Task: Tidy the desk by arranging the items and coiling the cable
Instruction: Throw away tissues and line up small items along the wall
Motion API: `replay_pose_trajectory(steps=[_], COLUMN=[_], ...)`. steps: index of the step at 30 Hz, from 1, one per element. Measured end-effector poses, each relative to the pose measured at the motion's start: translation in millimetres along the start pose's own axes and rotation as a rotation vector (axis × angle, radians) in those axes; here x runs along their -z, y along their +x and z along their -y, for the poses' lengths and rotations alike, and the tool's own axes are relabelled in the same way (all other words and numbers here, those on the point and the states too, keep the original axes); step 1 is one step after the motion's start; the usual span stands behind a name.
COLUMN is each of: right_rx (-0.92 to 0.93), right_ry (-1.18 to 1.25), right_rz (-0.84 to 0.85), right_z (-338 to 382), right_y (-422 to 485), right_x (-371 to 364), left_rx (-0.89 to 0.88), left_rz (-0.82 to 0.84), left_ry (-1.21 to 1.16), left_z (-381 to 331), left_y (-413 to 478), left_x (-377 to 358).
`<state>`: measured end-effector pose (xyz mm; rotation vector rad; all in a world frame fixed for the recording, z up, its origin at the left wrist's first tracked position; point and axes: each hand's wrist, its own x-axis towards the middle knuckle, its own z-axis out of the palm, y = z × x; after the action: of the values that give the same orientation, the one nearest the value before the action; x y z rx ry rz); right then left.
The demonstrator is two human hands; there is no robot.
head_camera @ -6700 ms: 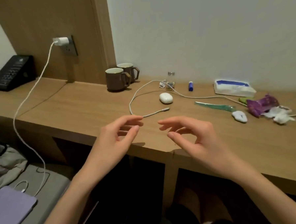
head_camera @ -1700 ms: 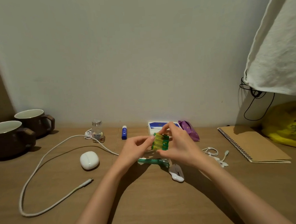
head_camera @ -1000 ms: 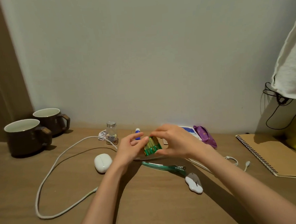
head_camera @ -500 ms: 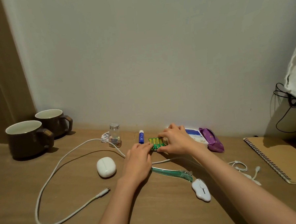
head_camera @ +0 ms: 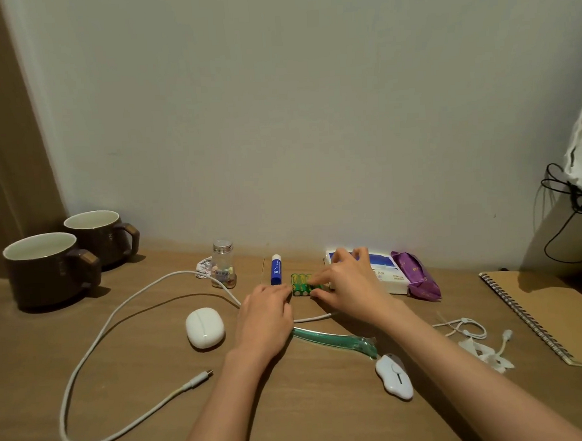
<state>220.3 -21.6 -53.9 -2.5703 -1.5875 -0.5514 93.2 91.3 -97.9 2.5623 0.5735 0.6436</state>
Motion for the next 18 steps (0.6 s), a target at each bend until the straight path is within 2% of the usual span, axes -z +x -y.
replay_pose_trajectory(steps=[5,10,18], right_rx=[-0.031,-0.138,-0.254], right_ry=[-0.099,-0.168,-0.178], right_rz=[-0.018,-0.007,-0.005], right_z=[-0.7,4.4,2.1], right_y=[3.0,19.3,44.0], right_x=[-2.2,-9.0,-18.9], left_rx=[0.013,0.018,0.019], left_rz=[0.013,0.012,0.014], left_ry=[0.025,0.007,-0.02], left_z=[-0.1,0.8,2.6], left_y=[0.4,1.1,1.4], left_x=[-0.2,-1.3,-1.7])
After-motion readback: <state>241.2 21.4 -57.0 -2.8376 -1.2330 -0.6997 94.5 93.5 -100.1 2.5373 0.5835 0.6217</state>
